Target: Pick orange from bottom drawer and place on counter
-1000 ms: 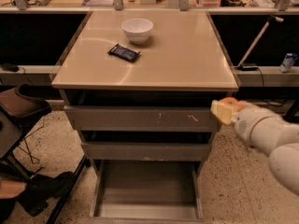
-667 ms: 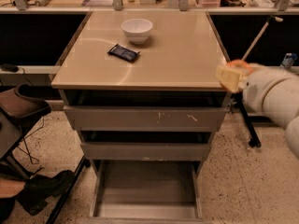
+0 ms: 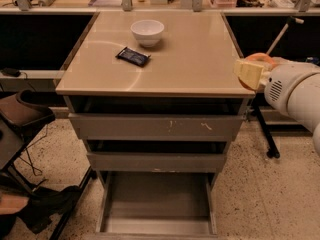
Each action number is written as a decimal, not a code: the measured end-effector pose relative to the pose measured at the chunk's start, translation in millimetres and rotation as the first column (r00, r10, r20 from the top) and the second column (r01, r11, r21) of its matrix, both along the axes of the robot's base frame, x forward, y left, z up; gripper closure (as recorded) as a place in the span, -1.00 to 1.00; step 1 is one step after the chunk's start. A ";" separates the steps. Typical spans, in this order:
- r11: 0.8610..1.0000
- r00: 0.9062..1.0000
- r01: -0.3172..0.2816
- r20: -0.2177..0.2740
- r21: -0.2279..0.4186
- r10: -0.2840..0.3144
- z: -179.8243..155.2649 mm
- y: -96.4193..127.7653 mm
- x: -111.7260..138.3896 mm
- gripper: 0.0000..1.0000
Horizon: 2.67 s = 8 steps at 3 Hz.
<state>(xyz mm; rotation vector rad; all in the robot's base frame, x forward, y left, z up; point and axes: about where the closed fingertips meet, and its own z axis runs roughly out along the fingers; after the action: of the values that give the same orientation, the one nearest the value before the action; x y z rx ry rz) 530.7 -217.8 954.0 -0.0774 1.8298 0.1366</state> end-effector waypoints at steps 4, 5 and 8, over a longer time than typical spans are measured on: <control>0.994 0.991 0.061 -0.128 0.086 -0.050 -42.0 -13.6 230.0 1.00; 0.991 0.986 0.075 -0.156 0.115 -0.057 -61.4 14.9 274.4 1.00; 0.990 0.987 0.034 -0.161 0.140 -0.011 -81.8 43.2 276.8 0.15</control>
Offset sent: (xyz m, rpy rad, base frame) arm 0.2218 0.0298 -0.0756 0.0170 0.1594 -0.0086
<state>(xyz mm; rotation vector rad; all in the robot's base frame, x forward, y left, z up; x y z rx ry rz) 807.5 -174.6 872.2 0.0557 1.9746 0.2636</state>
